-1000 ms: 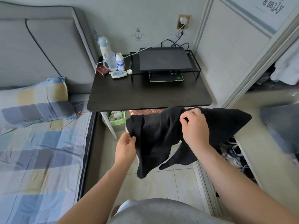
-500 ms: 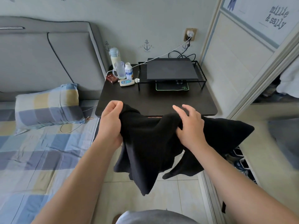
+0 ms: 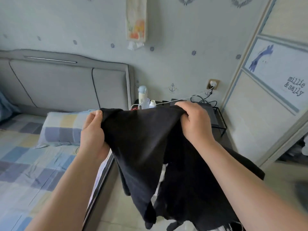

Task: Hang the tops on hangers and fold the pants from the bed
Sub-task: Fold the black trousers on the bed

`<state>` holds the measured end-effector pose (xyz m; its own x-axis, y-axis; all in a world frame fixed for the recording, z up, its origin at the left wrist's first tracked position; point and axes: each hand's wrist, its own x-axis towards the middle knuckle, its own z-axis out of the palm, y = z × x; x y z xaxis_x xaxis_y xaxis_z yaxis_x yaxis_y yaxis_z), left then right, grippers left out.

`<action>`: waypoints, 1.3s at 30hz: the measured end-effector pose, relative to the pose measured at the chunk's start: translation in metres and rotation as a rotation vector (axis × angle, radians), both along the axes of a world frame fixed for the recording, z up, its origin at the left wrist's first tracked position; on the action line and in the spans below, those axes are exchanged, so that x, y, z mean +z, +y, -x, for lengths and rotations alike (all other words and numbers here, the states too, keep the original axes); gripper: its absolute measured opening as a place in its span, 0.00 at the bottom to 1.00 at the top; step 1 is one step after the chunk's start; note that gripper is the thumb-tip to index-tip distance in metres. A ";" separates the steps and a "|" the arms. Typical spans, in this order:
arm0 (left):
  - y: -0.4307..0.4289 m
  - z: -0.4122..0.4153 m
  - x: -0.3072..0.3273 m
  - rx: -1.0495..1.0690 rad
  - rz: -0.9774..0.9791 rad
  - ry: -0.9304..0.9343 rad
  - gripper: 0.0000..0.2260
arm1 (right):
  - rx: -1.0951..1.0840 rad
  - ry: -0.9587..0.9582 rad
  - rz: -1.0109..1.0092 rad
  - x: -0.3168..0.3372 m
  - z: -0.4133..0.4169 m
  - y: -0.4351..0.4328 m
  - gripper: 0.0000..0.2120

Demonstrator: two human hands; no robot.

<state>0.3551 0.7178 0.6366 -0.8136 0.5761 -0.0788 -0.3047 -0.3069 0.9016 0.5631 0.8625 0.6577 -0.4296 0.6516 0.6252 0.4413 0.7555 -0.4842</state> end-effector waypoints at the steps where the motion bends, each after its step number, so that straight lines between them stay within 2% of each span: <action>1: -0.007 0.011 0.008 0.001 -0.026 0.011 0.12 | 0.030 0.036 -0.051 0.021 0.016 -0.008 0.20; 5: -0.045 0.068 0.042 0.074 -0.097 0.079 0.13 | 0.188 0.125 -0.198 0.091 0.095 -0.050 0.20; 10: -0.133 0.165 0.076 0.207 -0.136 0.213 0.15 | 0.325 0.169 -0.248 0.135 0.208 -0.111 0.16; 16: -0.267 0.277 0.077 0.421 -0.086 0.295 0.13 | 0.594 0.171 -0.215 0.137 0.350 -0.199 0.10; 19: -0.336 0.316 0.062 0.511 -0.047 0.278 0.13 | 0.735 0.181 -0.158 0.126 0.415 -0.250 0.12; 21: -0.380 0.335 0.046 0.500 -0.049 0.241 0.13 | 0.825 0.152 -0.118 0.116 0.456 -0.282 0.12; 24: -0.441 0.351 0.012 0.410 0.086 0.210 0.33 | 0.947 0.089 0.022 0.098 0.511 -0.326 0.13; 26: -0.477 0.349 -0.022 0.349 0.285 0.173 0.38 | 1.005 0.049 0.124 0.084 0.545 -0.350 0.13; 28: -0.505 0.342 -0.063 0.282 0.474 0.092 0.37 | 1.036 0.005 0.166 0.070 0.579 -0.371 0.13; 30: -0.525 0.331 -0.103 0.238 0.572 -0.045 0.34 | 1.062 -0.035 0.158 0.054 0.610 -0.391 0.15; 32: -0.536 0.322 -0.133 0.266 0.535 -0.158 0.28 | 1.079 -0.100 0.160 0.034 0.638 -0.408 0.14; 35: -0.539 0.315 -0.154 0.473 0.463 -0.230 0.17 | 1.094 -0.227 0.222 -0.003 0.674 -0.423 0.14; 39: -0.529 0.321 -0.152 0.788 0.299 -0.317 0.12 | 1.160 -0.516 0.424 -0.060 0.700 -0.425 0.11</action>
<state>0.0344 0.1892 0.4849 -0.8786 -0.2205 -0.4236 -0.3528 -0.2981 0.8869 -0.1371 0.4377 0.5973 -0.9870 -0.1463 0.0667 -0.1467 0.6489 -0.7466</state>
